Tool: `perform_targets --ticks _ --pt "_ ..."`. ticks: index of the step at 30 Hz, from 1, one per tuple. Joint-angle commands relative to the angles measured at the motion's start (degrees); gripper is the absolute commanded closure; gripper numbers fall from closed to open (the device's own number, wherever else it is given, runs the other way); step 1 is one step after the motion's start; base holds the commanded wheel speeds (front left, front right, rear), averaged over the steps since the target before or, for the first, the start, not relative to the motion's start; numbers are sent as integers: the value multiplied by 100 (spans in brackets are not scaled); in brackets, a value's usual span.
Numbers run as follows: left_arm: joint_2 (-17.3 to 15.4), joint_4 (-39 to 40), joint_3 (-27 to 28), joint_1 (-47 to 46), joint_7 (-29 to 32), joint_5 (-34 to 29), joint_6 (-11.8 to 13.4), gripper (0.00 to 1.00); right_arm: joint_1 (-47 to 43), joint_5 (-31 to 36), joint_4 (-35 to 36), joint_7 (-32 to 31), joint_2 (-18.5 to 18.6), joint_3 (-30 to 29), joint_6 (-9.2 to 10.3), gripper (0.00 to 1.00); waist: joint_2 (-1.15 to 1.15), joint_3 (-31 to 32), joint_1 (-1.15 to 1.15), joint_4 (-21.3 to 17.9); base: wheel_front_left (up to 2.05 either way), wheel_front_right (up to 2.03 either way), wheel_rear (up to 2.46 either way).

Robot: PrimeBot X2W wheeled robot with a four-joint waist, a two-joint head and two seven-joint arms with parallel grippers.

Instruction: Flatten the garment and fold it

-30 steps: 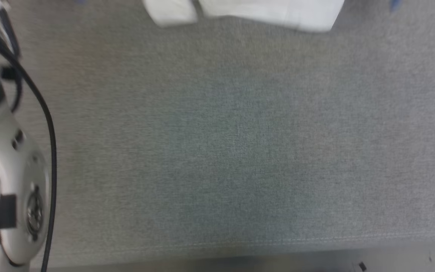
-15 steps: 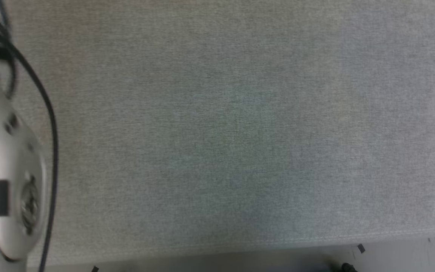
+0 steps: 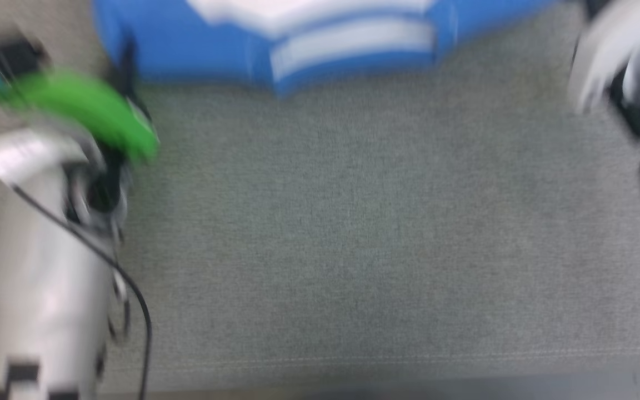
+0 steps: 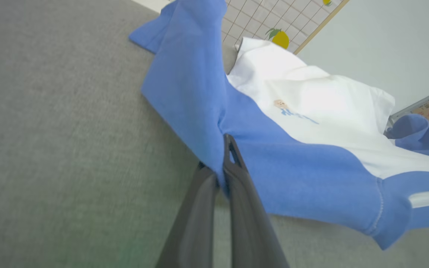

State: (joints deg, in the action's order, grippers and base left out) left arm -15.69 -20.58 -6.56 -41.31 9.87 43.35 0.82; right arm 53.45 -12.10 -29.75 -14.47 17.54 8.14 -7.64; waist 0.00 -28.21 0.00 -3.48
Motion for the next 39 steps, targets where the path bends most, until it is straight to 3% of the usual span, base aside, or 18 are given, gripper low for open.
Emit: perform_targets --ticks 1,5,9,16,25,34,35,36,37,38,39 --pt "-48 107 -12 386 58 -33 22 100 -394 -128 187 -126 85 -69 15 100 0 582 0 97 0 0 0" --pt "86 506 -122 1552 250 143 89 100 -1760 -408 953 -510 11 -520 15 100 0 967 0 142 0 0 0" --pt "196 877 -177 2450 330 293 163 100 -3053 -369 1790 -834 -312 -1158 15 100 0 1202 0 182 0 0 0" --pt "338 1214 -174 3368 278 385 399 100 -4354 -27 2730 -1165 -989 -1844 15 100 0 1431 0 207 0 0 0" --pt "369 1269 -138 4130 177 345 689 100 -5199 261 2791 -1377 -1394 -2218 15 100 0 1605 0 248 0 0 0" --pt "450 1062 -300 4230 62 237 691 100 -5294 327 2362 -1542 -1461 -2181 15 100 0 1607 0 322 0 0 0" --pt "474 1037 -298 4202 7 229 686 71 -5284 306 2327 -1546 -1462 -2177 15 100 0 1611 0 332 0 0 0" --pt "492 1021 -291 4173 -48 222 680 0 -5276 285 2299 -1538 -1463 -2174 15 99 0 1619 0 342 0 0 0" --pt "502 1006 -286 4136 -126 199 665 0 -5267 272 2299 -1498 -1464 -2151 15 55 0 1635 0 357 0 0 0" --pt "509 1000 -285 4109 -186 184 644 0 -5269 261 2314 -1459 -1464 -2152 15 0 0 1651 0 370 0 0 0" --pt "516 1006 -276 4081 -270 169 612 0 -5280 240 2342 -1414 -1464 -2171 15 0 0 1669 0 382 0 0 0"
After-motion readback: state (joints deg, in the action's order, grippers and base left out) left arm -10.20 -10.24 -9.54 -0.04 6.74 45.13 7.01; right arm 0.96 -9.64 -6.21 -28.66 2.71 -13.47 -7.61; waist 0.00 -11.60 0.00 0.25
